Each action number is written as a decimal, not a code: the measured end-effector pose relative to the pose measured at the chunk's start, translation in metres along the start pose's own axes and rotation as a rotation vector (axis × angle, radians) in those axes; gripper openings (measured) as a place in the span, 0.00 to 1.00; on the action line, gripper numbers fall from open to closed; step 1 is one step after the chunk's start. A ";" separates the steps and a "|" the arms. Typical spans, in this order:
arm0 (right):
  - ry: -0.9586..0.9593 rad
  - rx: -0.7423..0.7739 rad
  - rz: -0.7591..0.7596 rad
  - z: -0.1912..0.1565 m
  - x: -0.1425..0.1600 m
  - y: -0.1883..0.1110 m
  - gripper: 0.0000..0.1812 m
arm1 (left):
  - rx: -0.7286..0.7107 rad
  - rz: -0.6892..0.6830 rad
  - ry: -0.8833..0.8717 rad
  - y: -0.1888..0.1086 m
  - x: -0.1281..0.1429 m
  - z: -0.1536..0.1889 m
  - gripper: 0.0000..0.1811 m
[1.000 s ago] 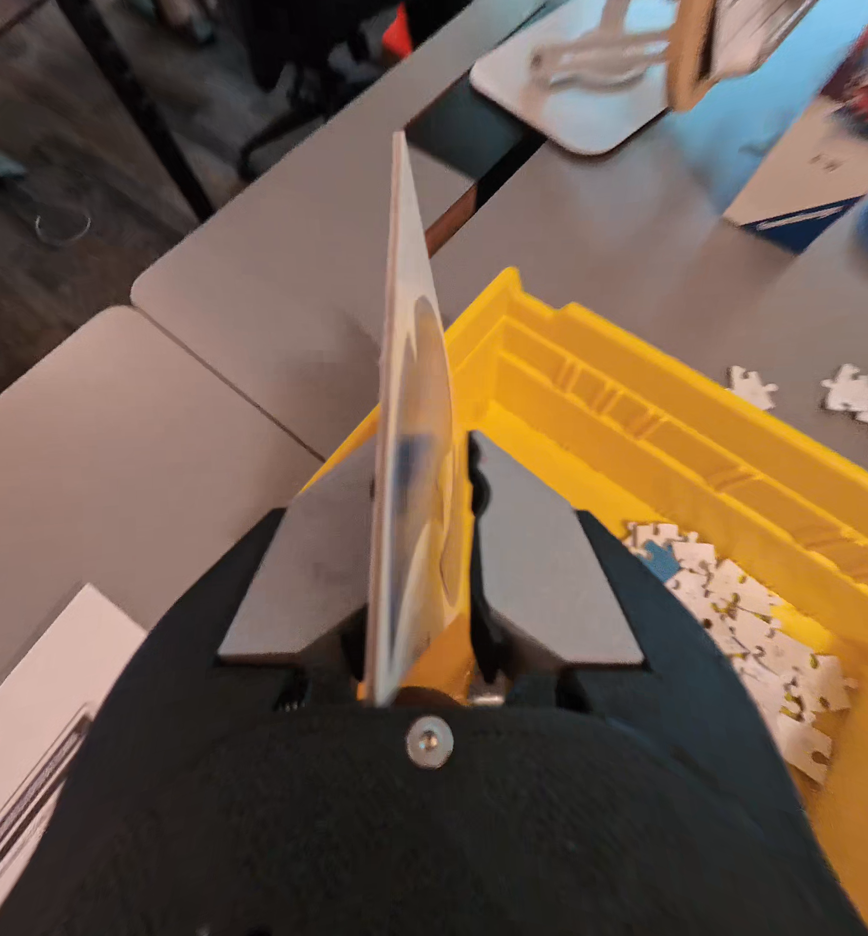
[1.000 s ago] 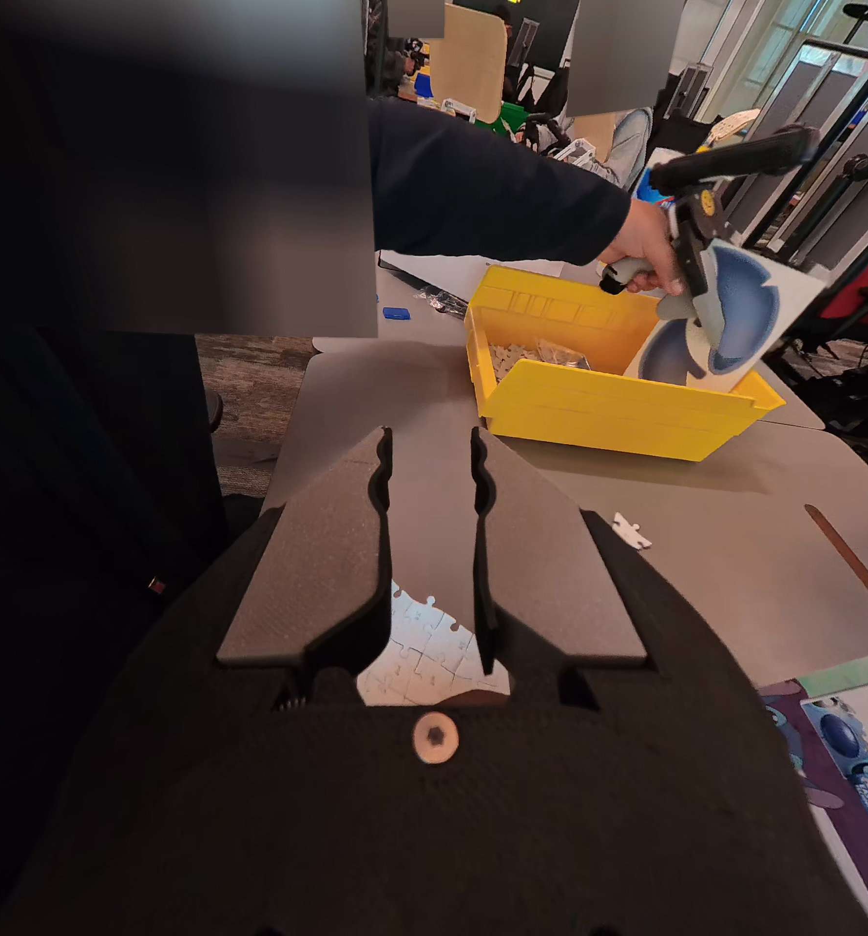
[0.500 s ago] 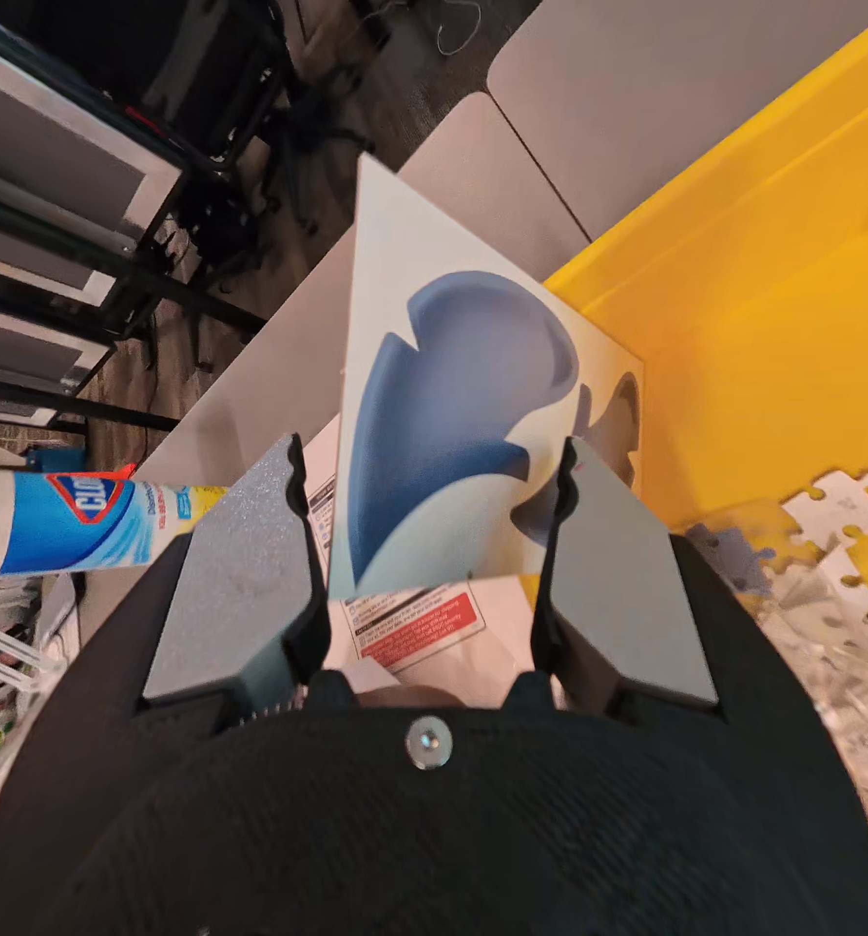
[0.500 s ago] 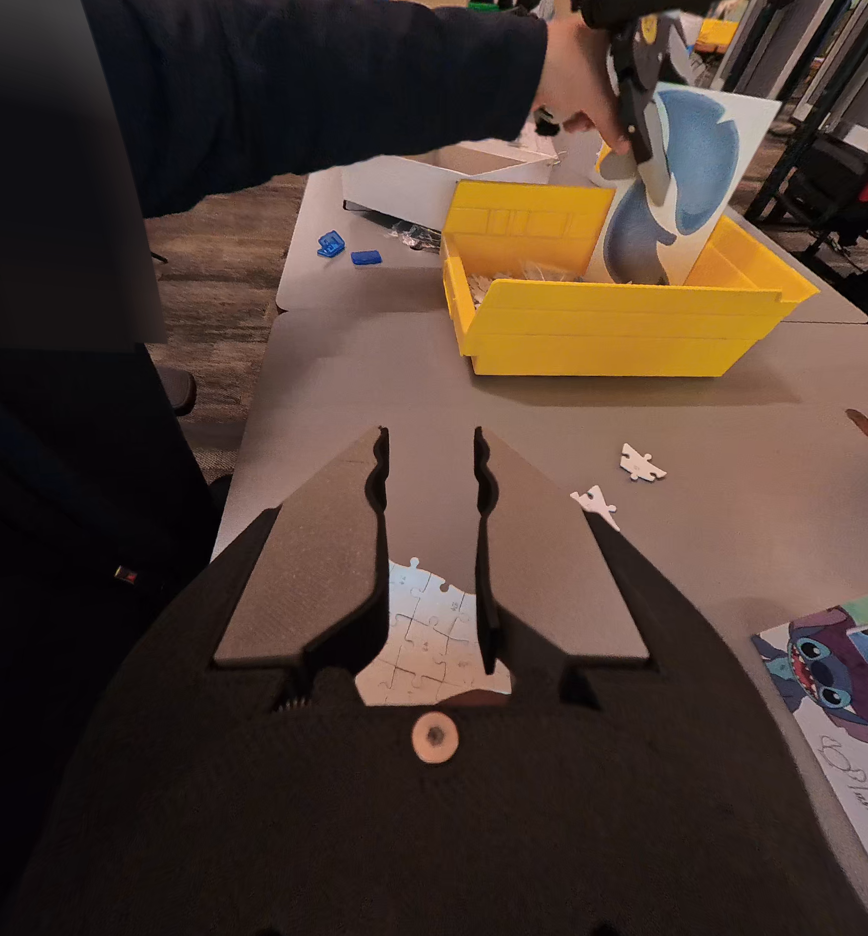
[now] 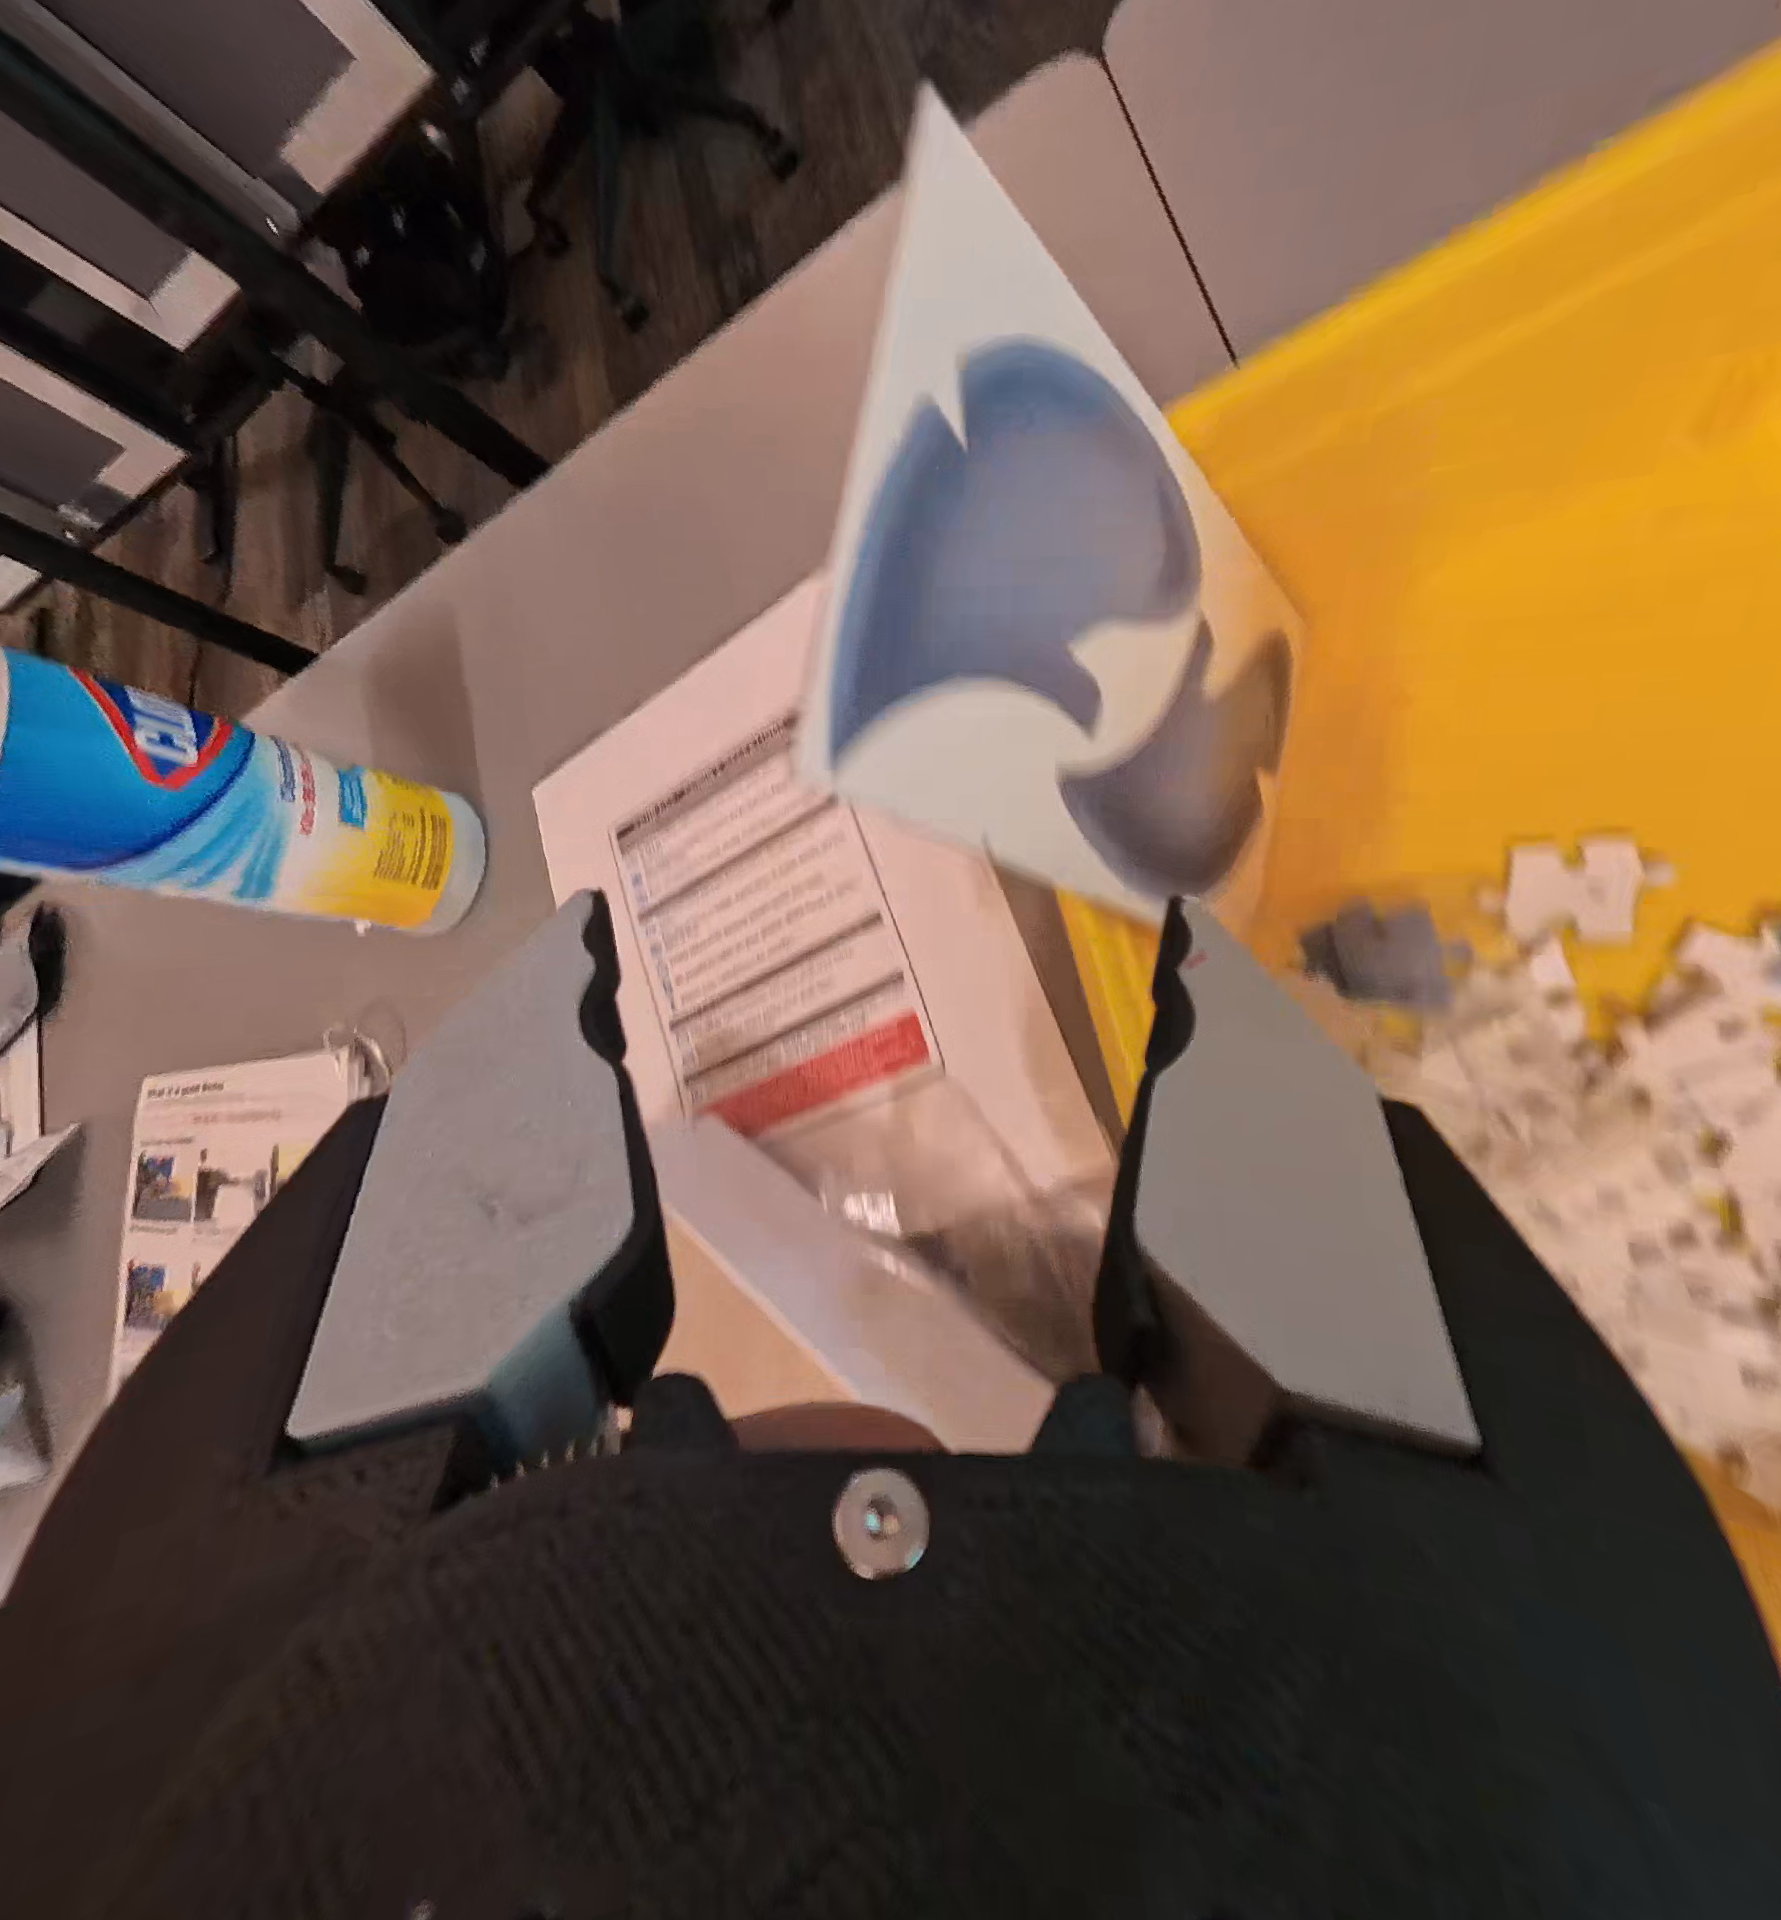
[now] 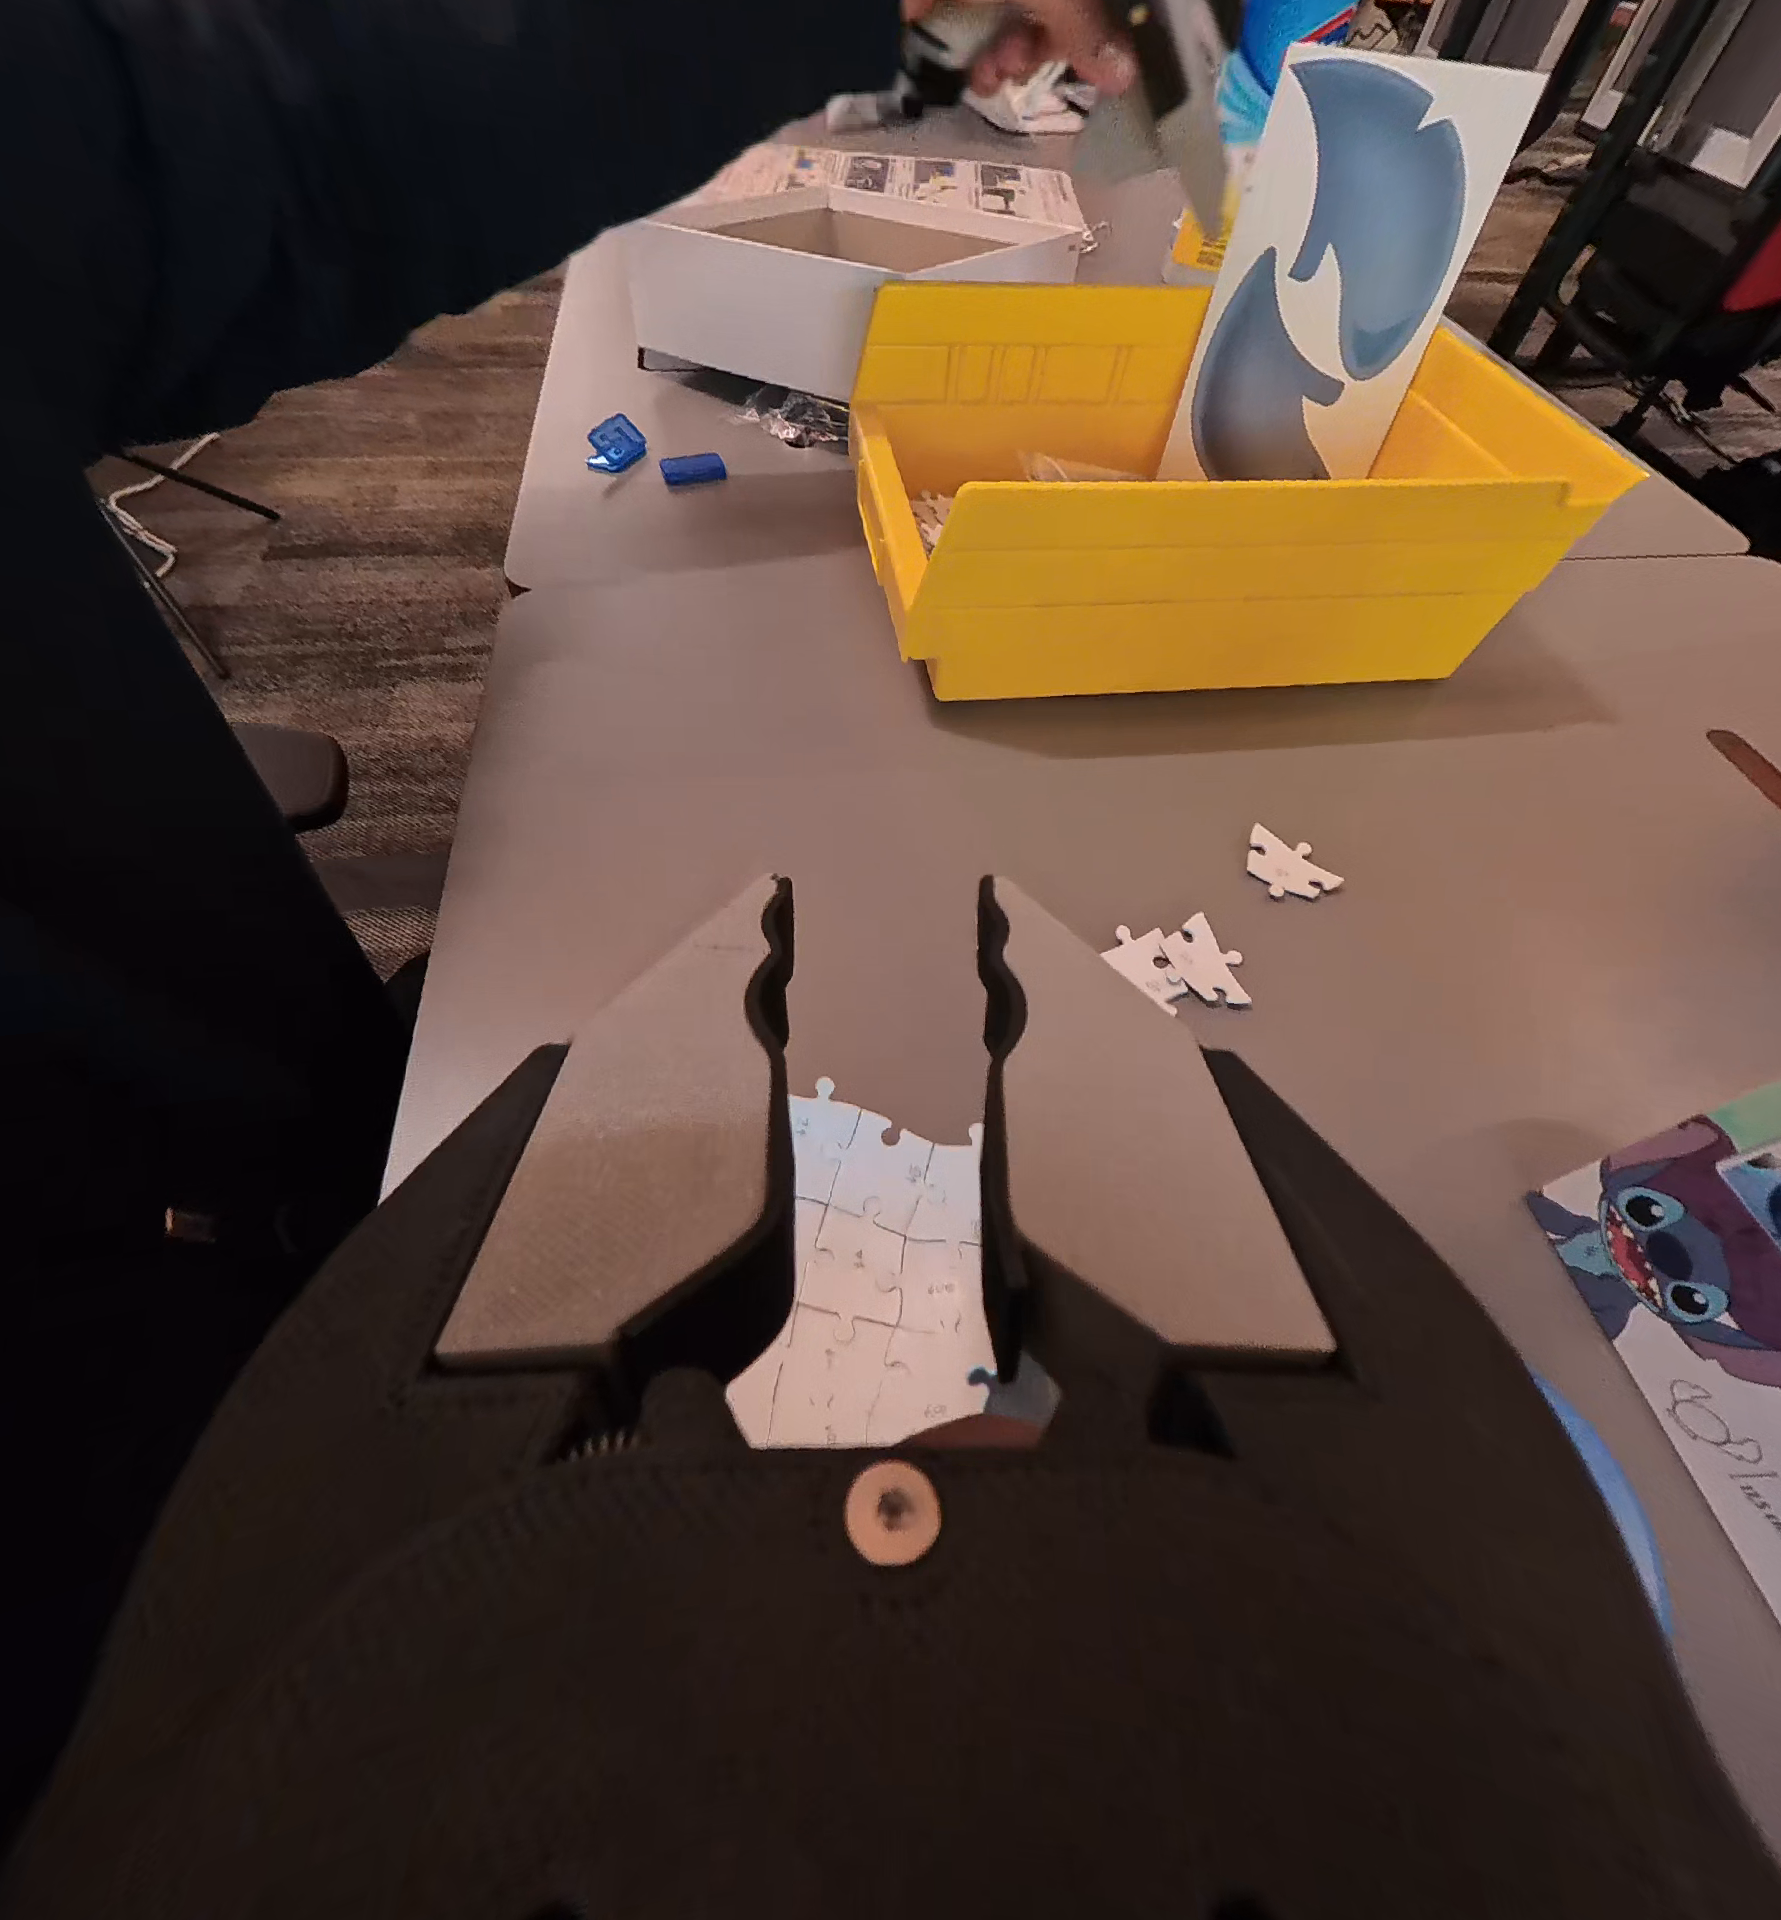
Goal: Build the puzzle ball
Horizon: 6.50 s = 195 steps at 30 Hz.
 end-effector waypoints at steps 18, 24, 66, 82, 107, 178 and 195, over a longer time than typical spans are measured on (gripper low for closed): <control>0.009 -0.069 0.014 0.000 0.008 0.000 0.18 | 0.380 0.040 0.185 -0.067 0.019 0.098 0.32; 0.025 -0.069 -0.014 0.000 0.013 0.006 0.18 | 0.527 -0.003 0.374 -0.017 0.003 0.145 0.23; 0.093 -0.014 0.013 0.025 0.015 -0.001 0.17 | 0.355 -0.282 0.392 0.005 0.013 0.112 0.36; 0.058 -0.023 0.020 0.018 0.014 -0.006 0.17 | 0.366 -0.332 0.603 0.011 0.057 0.124 0.00; 0.088 -0.021 -0.002 0.026 0.023 -0.010 0.17 | 0.224 -0.135 0.640 0.041 0.014 0.124 0.00; 0.056 -0.014 0.160 0.054 0.003 0.014 0.32 | 0.383 0.579 -0.126 -0.055 0.017 0.114 0.40; 0.009 0.125 0.248 0.046 0.014 0.001 0.54 | 0.488 0.885 -0.243 -0.095 0.017 0.110 0.35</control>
Point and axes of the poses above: each gripper's, where its closed fingertips meet, y out along the fingers, x out of its underside, z = x × y across the jaws, the point moved 7 cm from there along -y, back along the fingers, and after that the axes turned 5 degrees about z, right-handed, at the moved point
